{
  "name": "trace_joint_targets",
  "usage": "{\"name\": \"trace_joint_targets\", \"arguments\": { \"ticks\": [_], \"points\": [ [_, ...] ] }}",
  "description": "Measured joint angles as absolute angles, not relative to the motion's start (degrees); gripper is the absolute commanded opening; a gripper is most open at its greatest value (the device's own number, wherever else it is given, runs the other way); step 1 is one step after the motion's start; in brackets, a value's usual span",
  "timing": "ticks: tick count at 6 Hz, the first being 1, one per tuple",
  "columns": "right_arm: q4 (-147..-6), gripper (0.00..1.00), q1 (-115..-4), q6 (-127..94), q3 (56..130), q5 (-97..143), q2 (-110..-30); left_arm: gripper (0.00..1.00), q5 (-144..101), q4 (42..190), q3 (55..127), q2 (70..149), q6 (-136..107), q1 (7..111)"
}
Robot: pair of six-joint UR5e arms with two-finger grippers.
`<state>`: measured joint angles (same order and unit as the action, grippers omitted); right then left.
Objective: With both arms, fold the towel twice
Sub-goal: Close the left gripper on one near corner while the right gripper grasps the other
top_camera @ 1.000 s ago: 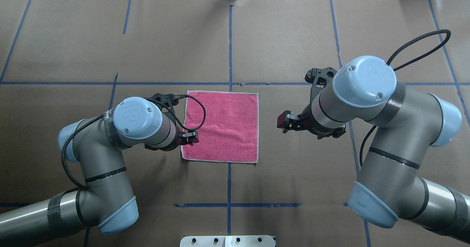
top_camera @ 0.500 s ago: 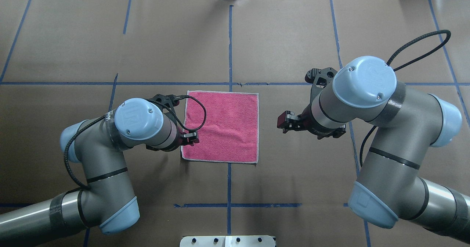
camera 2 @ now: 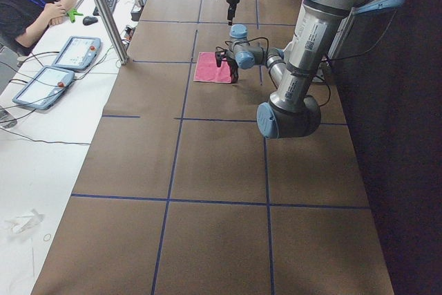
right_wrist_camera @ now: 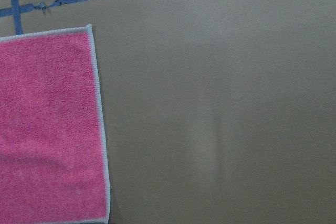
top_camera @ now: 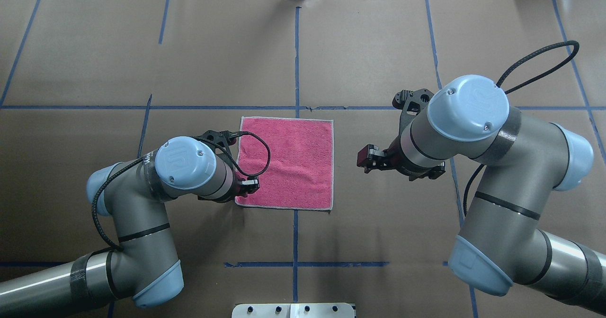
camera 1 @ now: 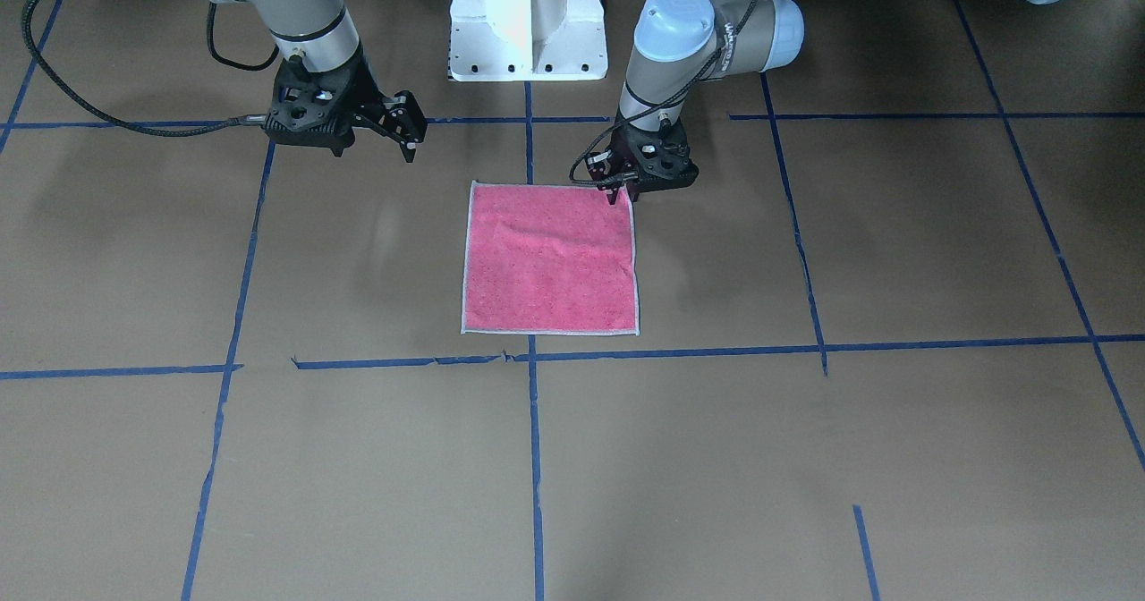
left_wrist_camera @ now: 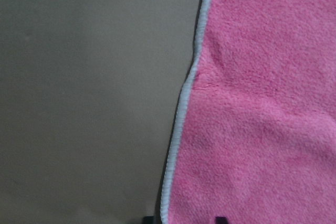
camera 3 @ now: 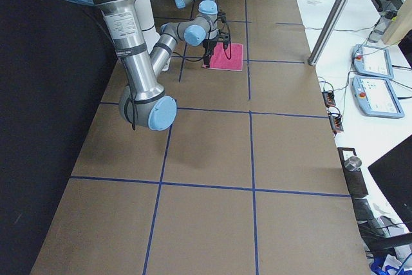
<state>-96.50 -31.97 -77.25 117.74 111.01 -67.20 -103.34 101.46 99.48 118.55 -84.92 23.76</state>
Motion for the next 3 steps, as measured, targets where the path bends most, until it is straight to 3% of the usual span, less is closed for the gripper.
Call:
{"name": "trace_joint_targets", "arguments": {
  "ticks": [3],
  "points": [
    [-96.5, 1.0, -30.7, -78.5, 117.2, 110.1, -67.1, 0.0, -103.3, 101.3, 99.5, 118.4, -84.9, 23.7]
  ]
}}
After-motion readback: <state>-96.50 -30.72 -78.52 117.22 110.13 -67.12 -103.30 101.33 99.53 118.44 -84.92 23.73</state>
